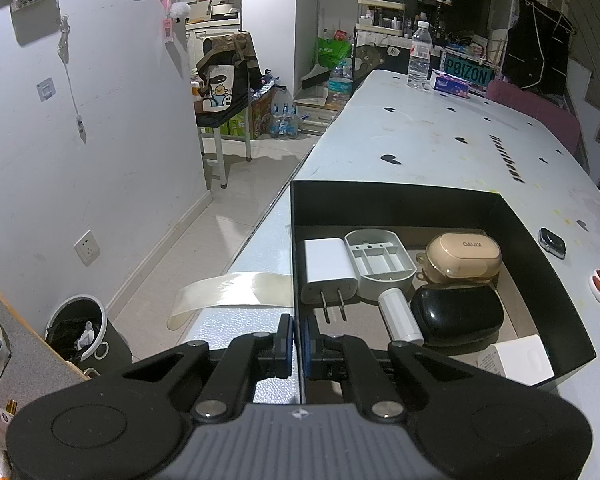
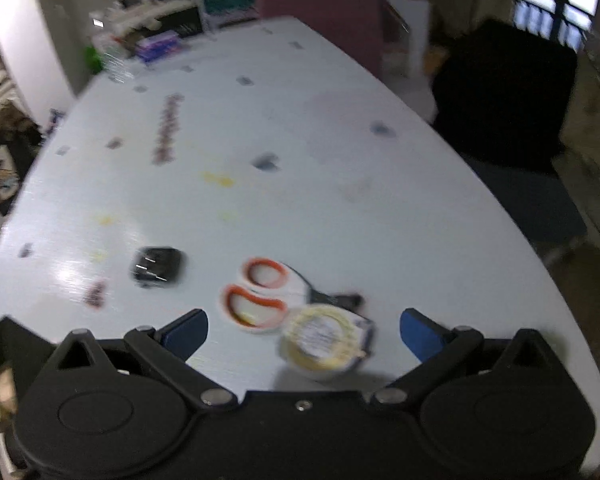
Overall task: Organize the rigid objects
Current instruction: 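Move the right gripper to the round tape measure and grasp it, then carry the tape measure into the box and release it beside the charger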
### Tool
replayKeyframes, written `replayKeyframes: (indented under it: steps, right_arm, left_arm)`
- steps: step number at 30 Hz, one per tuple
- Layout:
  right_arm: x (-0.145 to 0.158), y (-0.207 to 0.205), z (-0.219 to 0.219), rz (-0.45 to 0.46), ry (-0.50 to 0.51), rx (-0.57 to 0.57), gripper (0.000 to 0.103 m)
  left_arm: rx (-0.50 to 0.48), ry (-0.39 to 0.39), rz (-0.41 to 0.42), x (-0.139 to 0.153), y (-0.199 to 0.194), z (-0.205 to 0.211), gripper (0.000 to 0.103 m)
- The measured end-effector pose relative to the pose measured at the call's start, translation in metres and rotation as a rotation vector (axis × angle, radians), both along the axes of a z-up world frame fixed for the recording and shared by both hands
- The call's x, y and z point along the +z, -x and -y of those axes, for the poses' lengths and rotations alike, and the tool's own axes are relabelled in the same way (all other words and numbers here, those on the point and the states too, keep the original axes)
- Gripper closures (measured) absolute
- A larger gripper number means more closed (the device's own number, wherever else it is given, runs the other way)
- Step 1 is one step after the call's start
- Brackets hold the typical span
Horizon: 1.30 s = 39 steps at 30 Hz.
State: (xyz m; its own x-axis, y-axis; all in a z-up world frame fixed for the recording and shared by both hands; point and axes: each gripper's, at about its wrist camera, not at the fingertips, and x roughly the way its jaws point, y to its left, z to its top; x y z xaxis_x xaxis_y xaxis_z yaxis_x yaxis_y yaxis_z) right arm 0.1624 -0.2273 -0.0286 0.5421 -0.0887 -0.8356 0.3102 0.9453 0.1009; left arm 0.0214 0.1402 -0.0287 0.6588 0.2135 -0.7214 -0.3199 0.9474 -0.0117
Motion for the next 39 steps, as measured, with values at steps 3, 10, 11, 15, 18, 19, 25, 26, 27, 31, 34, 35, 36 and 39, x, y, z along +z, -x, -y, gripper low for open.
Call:
replayKeyframes:
  steps: [3, 10, 11, 15, 18, 19, 25, 26, 27, 31, 34, 35, 36, 39]
  right_arm:
    - [-0.017, -0.006, 0.015, -0.087, -0.044, -0.055, 0.001]
    - [-0.031, -0.009, 0.016, -0.135, -0.114, -0.032, 0.031]
    - [-0.032, -0.01, 0.014, -0.137, -0.112, -0.026, 0.032]
    - [-0.034, -0.014, 0.013, -0.13, -0.085, -0.022, 0.032]
    - [-0.034, -0.017, 0.011, -0.132, -0.044, -0.012, 0.037]
    - [-0.033, -0.017, 0.011, -0.132, -0.033, -0.007, 0.045]
    - [-0.031, -0.014, 0.011, -0.124, -0.059, 0.005, 0.046]
    - [-0.03, -0.014, 0.01, -0.12, -0.056, 0.008, 0.046]
    - [-0.029, -0.013, 0.009, -0.115, -0.048, 0.01, 0.046]
    - [-0.019, -0.005, 0.004, -0.073, -0.047, 0.027, 0.046]
    - [-0.003, 0.005, -0.006, -0.005, -0.089, 0.089, 0.046]
    - [0.003, 0.009, -0.012, 0.023, -0.107, 0.124, 0.046]
    - [0.008, 0.013, -0.018, 0.046, -0.119, 0.157, 0.046]
    - [0.023, 0.026, -0.043, 0.107, -0.13, 0.266, 0.046]
  left_arm:
    - [0.0, -0.001, 0.0, 0.0, 0.0, 0.0, 0.098]
    - [0.0, -0.001, 0.0, 0.0, 0.0, 0.0, 0.098]
    - [0.0, 0.0, 0.0, 0.001, 0.0, 0.0, 0.098]
    - [0.0, -0.002, 0.0, 0.001, 0.0, 0.0, 0.098]
    - [0.0, -0.001, 0.0, 0.0, 0.0, 0.0, 0.098]
    - [0.0, -0.001, 0.0, 0.0, 0.0, 0.0, 0.098]
    - [0.0, -0.001, 0.0, 0.0, 0.0, 0.0, 0.098]
    - [0.0, -0.001, 0.0, 0.001, 0.0, -0.001, 0.098]
    - [0.0, -0.001, 0.0, 0.0, 0.0, 0.0, 0.098]
    - [0.0, -0.001, 0.0, 0.0, 0.0, 0.0, 0.098]
    - [0.0, 0.0, 0.0, 0.001, 0.0, 0.0, 0.098]
    - [0.0, -0.002, 0.0, 0.0, 0.0, 0.0, 0.098]
    - [0.0, -0.002, 0.0, 0.0, 0.0, 0.0, 0.098]
    - [0.0, -0.001, -0.001, 0.0, 0.0, 0.0, 0.098]
